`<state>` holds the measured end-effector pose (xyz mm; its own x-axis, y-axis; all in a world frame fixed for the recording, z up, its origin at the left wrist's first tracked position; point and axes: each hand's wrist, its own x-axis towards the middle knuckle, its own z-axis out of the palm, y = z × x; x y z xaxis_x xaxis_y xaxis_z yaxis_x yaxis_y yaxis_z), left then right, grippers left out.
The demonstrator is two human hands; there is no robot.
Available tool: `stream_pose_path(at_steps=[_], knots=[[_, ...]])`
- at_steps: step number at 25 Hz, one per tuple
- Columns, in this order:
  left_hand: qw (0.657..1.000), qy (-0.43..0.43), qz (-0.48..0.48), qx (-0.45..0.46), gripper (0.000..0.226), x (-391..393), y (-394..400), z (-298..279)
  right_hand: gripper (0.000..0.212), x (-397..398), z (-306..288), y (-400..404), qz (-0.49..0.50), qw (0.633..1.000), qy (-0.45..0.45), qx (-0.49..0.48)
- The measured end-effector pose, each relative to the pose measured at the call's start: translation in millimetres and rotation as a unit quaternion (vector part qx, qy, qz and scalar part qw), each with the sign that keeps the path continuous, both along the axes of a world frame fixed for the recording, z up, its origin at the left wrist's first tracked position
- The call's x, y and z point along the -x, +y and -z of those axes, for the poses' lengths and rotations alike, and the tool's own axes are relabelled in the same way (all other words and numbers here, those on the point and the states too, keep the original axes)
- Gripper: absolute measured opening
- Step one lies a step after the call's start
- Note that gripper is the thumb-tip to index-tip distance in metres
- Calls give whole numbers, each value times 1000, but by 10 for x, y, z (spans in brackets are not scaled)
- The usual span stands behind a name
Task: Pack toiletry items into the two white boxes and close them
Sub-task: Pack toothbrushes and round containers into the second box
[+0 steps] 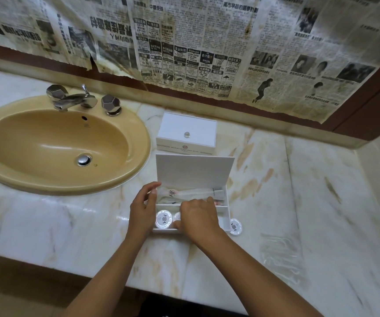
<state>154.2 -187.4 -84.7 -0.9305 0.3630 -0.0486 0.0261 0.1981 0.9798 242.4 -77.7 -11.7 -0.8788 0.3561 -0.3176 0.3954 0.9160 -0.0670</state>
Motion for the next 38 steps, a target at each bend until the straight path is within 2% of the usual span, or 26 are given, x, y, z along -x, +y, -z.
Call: stream_pose_path(at_steps=[2, 5, 11, 13, 16, 20, 22, 25, 30, 34, 38], knots=[[1000, 0, -1, 1, 33, -3, 1, 1, 37, 12, -29, 25, 2, 1000, 0, 1], [1000, 0, -3, 0, 32, -10, 10, -3, 15, -2, 3, 28, 1, 1000, 24, 10], [1000, 10, 0, 11, 33, -12, 20, -15, 14, -50, 94, 62, 12, 998, 47, 50], [1000, 9, -1, 16, 31, -18, 20, -21, 21, -112, 58, 103, 23, 994, 68, 85], [1000, 10, -1, 17, 30, -27, 24, -33, 24, -224, -114, 264, 77, 975, 129, 163], [1000, 14, -2, 13, 29, -49, 33, -53, 17, -418, -167, 675, 180, 949, 205, 155], [1000, 18, -1, 15, 27, -56, 37, -53, 19, -542, -83, 867, 215, 950, 187, 130], [1000, 20, -5, 17, 26, -51, 45, -51, 29, -693, 82, 1024, 241, 957, 114, 113], [999, 25, -5, 22, 27, -56, 43, -52, 32, -820, 345, 974, 225, 966, 1, 128], [1000, 20, -5, 18, 27, -54, 35, -46, 31, -836, 439, 936, 223, 967, -3, 126], [1000, 16, -5, 15, 28, -47, 30, -49, 32, -813, 371, 984, 253, 960, 31, 116]])
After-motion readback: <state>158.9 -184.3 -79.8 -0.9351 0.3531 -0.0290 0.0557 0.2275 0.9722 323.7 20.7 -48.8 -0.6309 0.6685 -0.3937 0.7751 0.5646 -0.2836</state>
